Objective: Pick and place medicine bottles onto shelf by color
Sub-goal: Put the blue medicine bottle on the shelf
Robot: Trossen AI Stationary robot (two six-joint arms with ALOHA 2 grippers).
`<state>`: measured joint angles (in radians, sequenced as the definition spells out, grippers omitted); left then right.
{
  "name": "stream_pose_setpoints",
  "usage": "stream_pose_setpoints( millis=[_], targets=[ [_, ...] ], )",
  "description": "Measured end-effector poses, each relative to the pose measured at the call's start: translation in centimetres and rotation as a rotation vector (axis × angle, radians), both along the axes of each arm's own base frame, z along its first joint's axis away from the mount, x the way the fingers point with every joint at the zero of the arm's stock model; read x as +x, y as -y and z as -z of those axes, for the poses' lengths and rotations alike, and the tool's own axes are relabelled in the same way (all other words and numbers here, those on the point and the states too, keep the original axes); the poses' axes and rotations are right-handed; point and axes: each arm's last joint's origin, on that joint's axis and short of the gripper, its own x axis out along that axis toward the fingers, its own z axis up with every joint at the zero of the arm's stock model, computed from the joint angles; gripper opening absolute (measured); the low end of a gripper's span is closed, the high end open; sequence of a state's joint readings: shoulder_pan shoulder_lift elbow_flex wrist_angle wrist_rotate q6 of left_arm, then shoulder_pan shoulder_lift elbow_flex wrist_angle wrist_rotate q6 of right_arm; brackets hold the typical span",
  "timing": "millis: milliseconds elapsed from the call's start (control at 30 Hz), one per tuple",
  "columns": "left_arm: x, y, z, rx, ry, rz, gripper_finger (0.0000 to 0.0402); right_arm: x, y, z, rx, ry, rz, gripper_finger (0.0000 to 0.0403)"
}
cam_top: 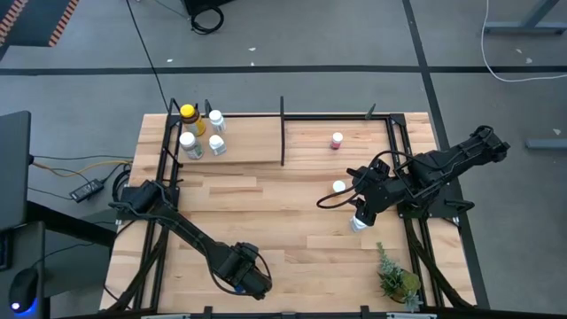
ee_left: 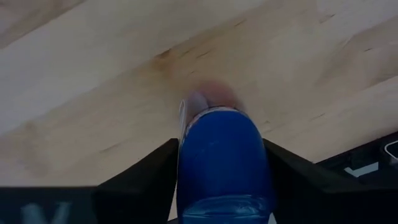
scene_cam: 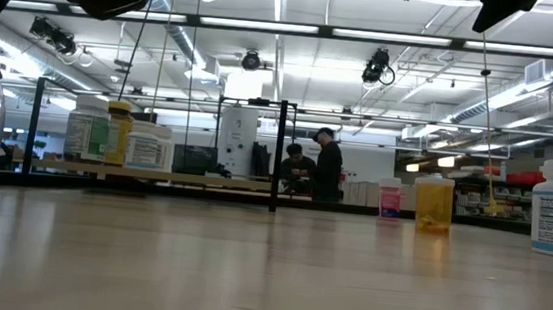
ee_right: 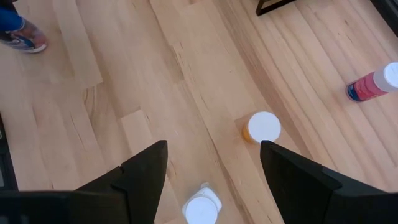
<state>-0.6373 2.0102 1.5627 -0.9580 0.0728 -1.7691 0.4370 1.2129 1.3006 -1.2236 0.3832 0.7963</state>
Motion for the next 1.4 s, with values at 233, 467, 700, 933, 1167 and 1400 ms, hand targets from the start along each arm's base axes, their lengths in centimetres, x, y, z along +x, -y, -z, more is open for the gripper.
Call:
stream_pose_setpoints(
  millis=[233,467,700,933,1167,1400],
  targets=[
    [0.1,0.0,0.0,-0.005,0.005,0.0,0.0207,0.0,0.0,0.0,-0.001,0.0,0.001,0.0264],
    [1.1,-1.8,-0.2,0.002,-0.01,0.069,0.0204,0.0,0.0,0.0,-0.007,0.003,0.003,0.0264],
    [3.6,-6.8,-2.6,0.042,-0.031,0.218,0.0196,0.0,0.0,0.0,-0.004,0.004,0.01,0.0264],
    [5.2,-14.7,-5.9,0.1,-0.115,0.416,0.0197,0.0,0.0,0.0,0.012,0.01,0.035,0.0264],
    [5.7,-22.9,-9.8,0.194,-0.099,0.647,0.0199,0.0,0.0,0.0,0.019,0.011,0.057,0.0264],
    [3.0,-32.1,-12.8,0.255,-0.037,0.705,0.0191,-0.1,0.3,0.0,-0.008,0.029,0.128,0.0264]
  ],
)
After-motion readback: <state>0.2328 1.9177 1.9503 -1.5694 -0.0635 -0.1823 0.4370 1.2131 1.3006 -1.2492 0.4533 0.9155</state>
